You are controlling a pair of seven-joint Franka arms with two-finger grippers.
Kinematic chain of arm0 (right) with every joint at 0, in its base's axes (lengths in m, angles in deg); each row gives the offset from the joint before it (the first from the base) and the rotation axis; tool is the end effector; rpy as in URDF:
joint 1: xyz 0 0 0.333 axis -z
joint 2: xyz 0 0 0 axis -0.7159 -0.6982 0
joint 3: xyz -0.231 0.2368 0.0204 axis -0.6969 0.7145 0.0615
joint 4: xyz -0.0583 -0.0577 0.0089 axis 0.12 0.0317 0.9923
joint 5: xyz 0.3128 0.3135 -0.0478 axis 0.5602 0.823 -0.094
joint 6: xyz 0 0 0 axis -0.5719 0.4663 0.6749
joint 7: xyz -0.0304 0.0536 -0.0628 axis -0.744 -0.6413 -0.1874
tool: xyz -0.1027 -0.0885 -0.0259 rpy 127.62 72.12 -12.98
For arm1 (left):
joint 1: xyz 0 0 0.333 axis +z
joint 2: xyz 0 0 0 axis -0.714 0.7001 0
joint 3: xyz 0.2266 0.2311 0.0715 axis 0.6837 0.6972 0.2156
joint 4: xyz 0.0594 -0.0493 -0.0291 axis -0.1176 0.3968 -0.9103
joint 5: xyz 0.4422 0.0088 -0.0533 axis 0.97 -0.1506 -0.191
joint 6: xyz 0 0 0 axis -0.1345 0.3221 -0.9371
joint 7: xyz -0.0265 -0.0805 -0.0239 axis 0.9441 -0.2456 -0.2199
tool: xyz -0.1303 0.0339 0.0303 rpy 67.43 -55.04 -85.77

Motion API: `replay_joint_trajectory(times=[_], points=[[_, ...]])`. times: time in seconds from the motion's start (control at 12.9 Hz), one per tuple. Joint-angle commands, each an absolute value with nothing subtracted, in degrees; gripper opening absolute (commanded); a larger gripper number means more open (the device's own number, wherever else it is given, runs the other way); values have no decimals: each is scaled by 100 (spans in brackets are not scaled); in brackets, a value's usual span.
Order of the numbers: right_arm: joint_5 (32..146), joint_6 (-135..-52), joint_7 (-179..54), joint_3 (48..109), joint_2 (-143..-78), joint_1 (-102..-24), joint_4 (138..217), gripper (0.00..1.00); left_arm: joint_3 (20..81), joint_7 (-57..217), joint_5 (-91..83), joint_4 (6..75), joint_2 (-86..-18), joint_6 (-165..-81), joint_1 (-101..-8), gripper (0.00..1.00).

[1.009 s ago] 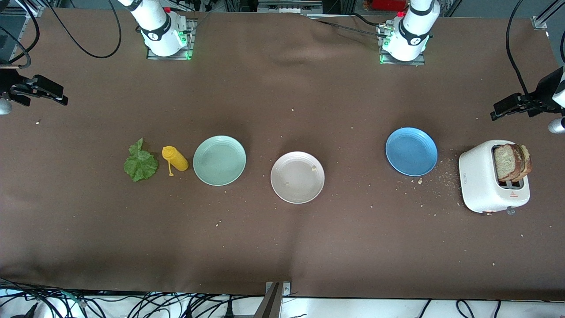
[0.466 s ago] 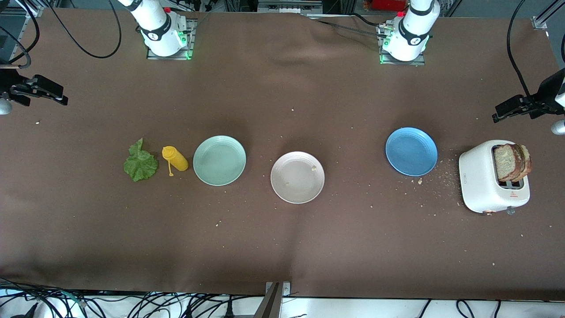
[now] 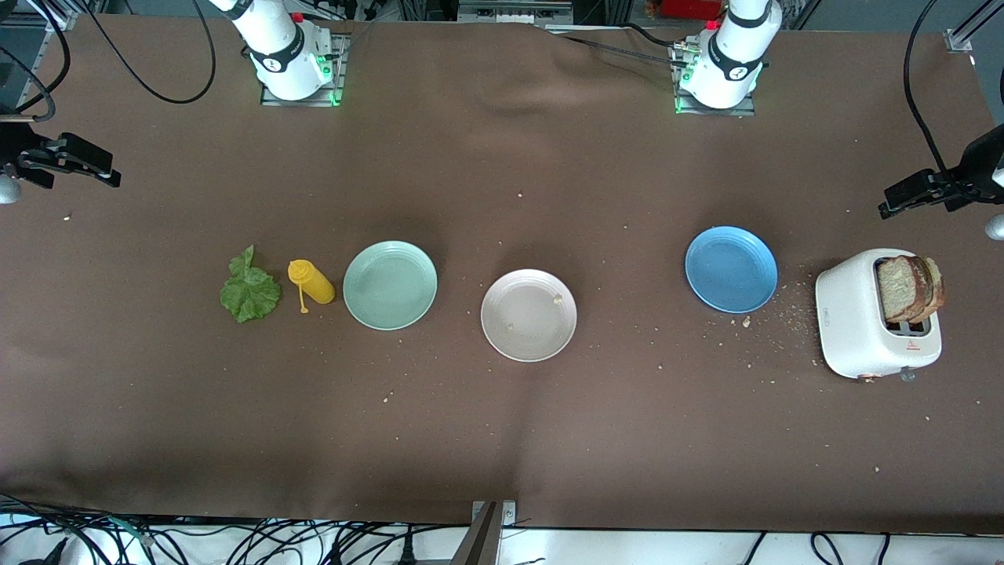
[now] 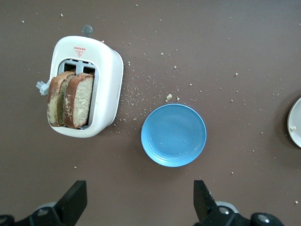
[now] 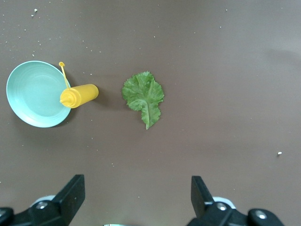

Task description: Make sandwich in beige plate with both arms

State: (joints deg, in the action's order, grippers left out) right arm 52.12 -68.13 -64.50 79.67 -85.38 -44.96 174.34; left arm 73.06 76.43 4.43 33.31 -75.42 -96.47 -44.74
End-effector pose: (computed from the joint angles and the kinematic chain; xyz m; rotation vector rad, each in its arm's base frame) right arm 0.5945 -0.0508 0.5712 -3.1281 -0.0515 0.1122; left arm 0.6140 0.0535 0.5672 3.1297 0.2257 -0.1017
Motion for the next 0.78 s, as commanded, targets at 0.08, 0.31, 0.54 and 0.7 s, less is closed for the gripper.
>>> replay_joint_trajectory(times=[0.08,0.31,0.54,0.7], points=[[5137,-6736,-6467,7976,-8525,-4492,17360,100,7248,7522,360,3324,-7553,-9693,-4442,100],[5146,-6736,-6467,7976,-8525,-4492,17360,100,7230,7531,482,3324,-7553,-9693,-4503,100],[5137,-6736,-6467,7976,-8525,-4492,17360,100,7230,7522,483,3324,-7562,-9693,-4495,100],[5146,-6744,-6467,7967,-8533,-4492,17360,100,7230,7522,483,3324,-7553,-9693,-4495,100]])
